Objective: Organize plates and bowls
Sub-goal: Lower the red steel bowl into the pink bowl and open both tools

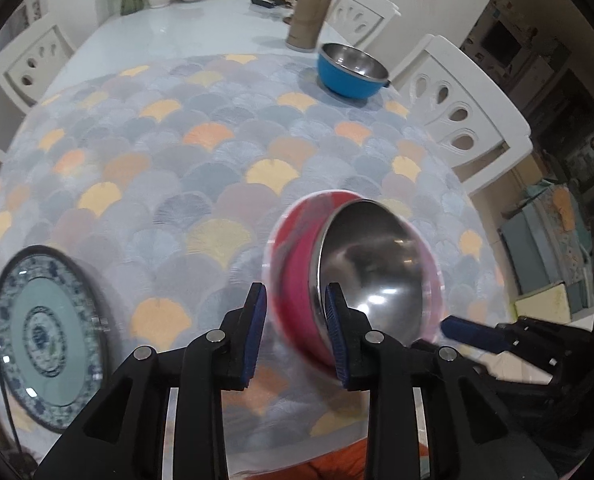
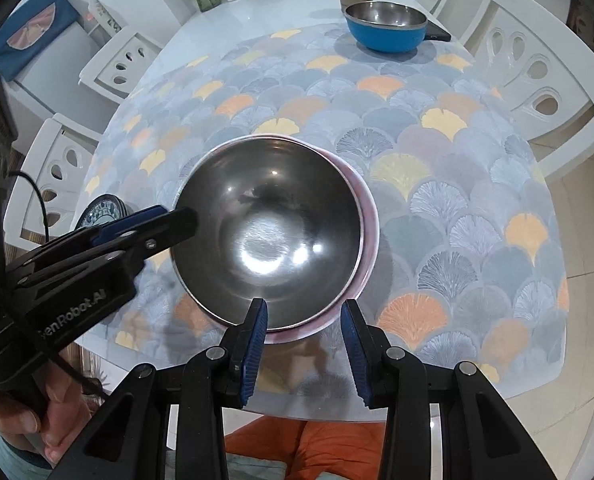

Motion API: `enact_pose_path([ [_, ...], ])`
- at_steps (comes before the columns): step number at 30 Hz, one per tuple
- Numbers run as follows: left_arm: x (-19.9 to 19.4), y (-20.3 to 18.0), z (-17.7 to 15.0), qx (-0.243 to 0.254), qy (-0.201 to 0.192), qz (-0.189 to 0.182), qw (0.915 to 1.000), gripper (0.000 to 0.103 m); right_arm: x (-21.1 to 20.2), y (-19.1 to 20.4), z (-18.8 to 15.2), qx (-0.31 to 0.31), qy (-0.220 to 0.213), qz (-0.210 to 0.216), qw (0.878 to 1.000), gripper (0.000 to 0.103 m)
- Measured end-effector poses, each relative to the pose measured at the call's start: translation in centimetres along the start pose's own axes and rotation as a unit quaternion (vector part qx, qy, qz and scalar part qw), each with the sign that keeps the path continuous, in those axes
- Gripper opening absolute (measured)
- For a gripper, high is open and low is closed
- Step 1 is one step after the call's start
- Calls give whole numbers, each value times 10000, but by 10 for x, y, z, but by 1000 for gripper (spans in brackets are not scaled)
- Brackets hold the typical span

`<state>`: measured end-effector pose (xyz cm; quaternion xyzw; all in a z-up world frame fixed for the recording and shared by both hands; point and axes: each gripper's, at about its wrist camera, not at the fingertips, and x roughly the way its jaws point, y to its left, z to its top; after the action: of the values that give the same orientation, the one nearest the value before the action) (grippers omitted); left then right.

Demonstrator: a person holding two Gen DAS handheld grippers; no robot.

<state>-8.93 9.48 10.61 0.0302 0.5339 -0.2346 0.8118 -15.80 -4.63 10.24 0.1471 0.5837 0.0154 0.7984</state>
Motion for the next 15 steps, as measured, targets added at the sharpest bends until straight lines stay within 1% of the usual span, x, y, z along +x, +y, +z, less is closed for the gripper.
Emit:
enact_pose_path([
  [2, 1, 5, -3, -1, 19, 141, 9999, 28, 0, 0, 1, -5, -5, 70, 10000, 38],
  [4, 7, 10, -4, -49, 100, 163, 9998, 28, 0, 1, 2, -37, -7, 67, 10000, 38],
  [6, 12, 16, -3, -198, 213, 104, 9995, 26, 0, 0, 6, -53, 8, 84, 10000, 38],
  [7, 11, 17, -2, -247, 198, 44, 9995, 26, -1, -1, 7, -48, 1, 93, 9999, 38],
  [9, 4, 16, 2, -237, 64, -34, 9997, 26, -5, -3, 11, -26, -56, 129, 9999, 38],
  [11, -4, 13, 9, -140, -80, -31, 9999, 26, -12, -6, 17, 19, -131, 236, 9996, 38],
  [15, -19, 9, 30, 20, -344, -62, 9994, 26, -24, -11, 32, 63, -300, 416, 9987, 38],
])
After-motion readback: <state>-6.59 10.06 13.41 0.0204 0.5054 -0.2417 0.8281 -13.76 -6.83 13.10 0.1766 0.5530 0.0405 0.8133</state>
